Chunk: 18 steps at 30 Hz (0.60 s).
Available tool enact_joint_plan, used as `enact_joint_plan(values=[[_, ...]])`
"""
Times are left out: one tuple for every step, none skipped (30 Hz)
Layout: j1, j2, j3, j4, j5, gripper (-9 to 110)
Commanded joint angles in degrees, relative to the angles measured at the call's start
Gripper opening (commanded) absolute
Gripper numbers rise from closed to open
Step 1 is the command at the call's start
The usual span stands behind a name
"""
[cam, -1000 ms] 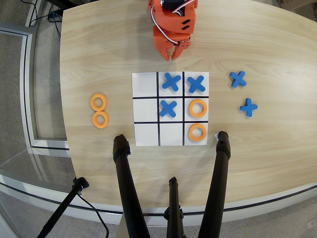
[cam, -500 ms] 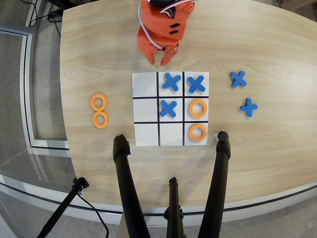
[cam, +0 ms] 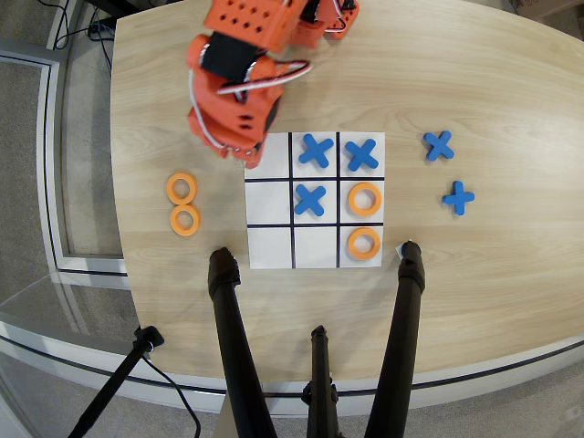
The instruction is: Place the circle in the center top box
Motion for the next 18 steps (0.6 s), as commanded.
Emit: enact_joint_plan(values=[[1.8, -6.7, -8.3, -0.6, 0.7, 14], [2.2, -8.6, -10.0, -0.6, 0.8, 14], [2.6, -10.5, -11.8, -0.6, 0.9, 15], [3.1, -12.1, -13.4, -0.6, 0.9, 15], [3.5, -13.8, -14.9, -0.6, 0.9, 15], [3.8, -15.4, -16.3, -0.6, 0.9, 15], [4.1, -16.8, -17.7, -0.6, 0.7, 16], [4.4, -18.2, -18.9, -0.7, 0.5, 18], [4.6, -19.5, -19.9, -1.1, 0.4, 18], [4.7, -20.8, -20.7, -1.7, 0.4, 18], [4.9, -22.1, -21.5, -2.2, 0.4, 18], [5.1, -23.2, -22.1, -2.9, 0.3, 18], [5.4, -24.4, -22.9, -3.4, 0.2, 20], [5.6, -25.7, -23.8, -3.6, 0.0, 20], [5.9, -26.8, -24.9, -3.6, -0.1, 20], [6.2, -27.9, -25.9, -3.6, -0.1, 20], [6.4, -28.8, -26.9, -3.6, -0.1, 20], [6.7, -29.7, -27.8, -3.6, -0.1, 20]])
